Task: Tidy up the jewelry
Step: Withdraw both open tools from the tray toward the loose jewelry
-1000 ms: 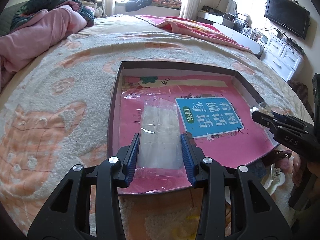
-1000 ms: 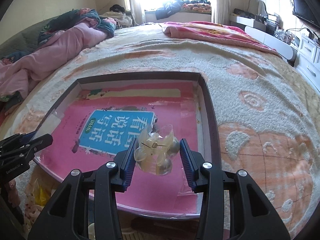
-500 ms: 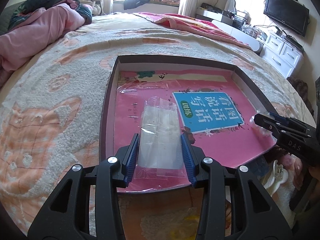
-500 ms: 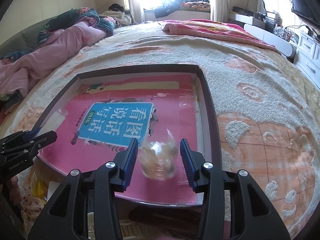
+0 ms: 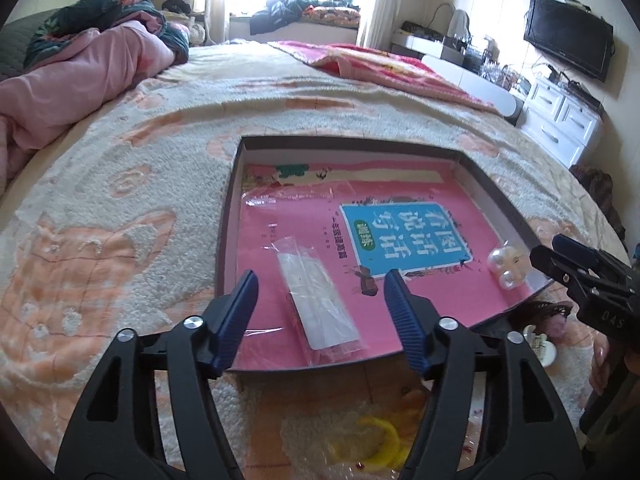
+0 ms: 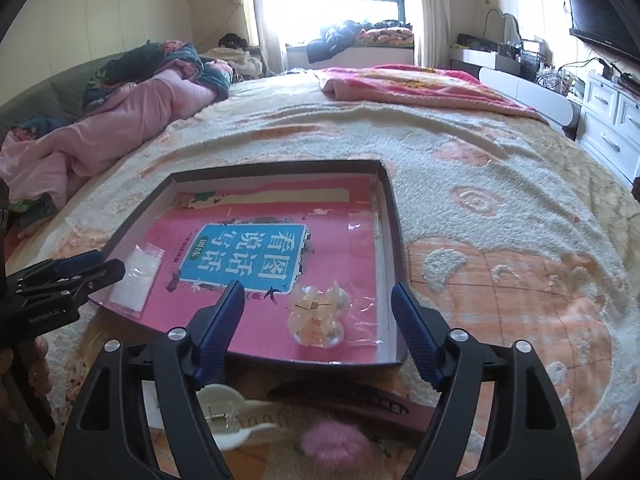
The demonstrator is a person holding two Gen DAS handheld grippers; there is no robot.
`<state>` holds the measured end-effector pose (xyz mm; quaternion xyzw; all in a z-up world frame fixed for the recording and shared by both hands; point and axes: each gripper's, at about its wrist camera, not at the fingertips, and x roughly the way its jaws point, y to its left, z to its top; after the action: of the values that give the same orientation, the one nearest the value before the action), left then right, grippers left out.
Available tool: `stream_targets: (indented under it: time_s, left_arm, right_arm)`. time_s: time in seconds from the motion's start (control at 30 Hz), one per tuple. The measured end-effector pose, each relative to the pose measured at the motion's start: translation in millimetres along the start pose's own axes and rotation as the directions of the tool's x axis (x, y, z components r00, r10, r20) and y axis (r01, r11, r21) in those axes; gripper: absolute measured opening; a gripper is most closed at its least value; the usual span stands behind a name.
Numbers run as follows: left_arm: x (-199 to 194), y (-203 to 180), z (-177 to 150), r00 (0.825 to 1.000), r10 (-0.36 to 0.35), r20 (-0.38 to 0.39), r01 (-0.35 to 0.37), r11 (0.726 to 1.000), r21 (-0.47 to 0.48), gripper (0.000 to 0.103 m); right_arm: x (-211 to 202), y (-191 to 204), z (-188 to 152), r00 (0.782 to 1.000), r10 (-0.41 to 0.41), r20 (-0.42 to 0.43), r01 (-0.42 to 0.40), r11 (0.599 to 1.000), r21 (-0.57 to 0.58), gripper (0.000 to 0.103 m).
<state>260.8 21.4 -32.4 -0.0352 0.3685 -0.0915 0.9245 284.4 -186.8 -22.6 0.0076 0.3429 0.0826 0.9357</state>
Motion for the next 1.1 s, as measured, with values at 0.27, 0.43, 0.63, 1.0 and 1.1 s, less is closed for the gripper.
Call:
stream_targets:
  time_s: [0.27,0.43,0.63,1.0,1.1]
  left_arm:
    - [-36,1,-1,0.996,0.000,0.086,0.002,1.000,-0.030,0.081]
    - [-59,2,-4,0.991,0.009,0.132,-0.003,0.999,-0.051,0.090]
    - [-85,-3,-11,0.983,0.013,0.183,-0.006,0.999,-0.034,0.092]
    - [-115,-16,-30,0.979,-0.002,0.206,0.003,1.000,-0.004,0.092]
    - [-117,-17,-37,0.980,-0.003,0.197,0.004,1.000,-0.001,0.092]
  right_arm:
    - [-38,6,-2,0.996,-0.019,0.085,0.020,1.000,-0.016,0.083]
    - [-62,8,-8,0.993,-0.012,0.120,0.014,1.000,-0.016,0.085]
    - [-85,13,-20,0.990,-0.004,0.139,0.008,1.000,-0.028,0.087]
    - [-108,20,-38,0.991,0.007,0.132,-0.001,0.999,-0.048,0.087]
    - [-111,20,-44,0.992,0.004,0.123,0.003,0.999,-0.054,0.087]
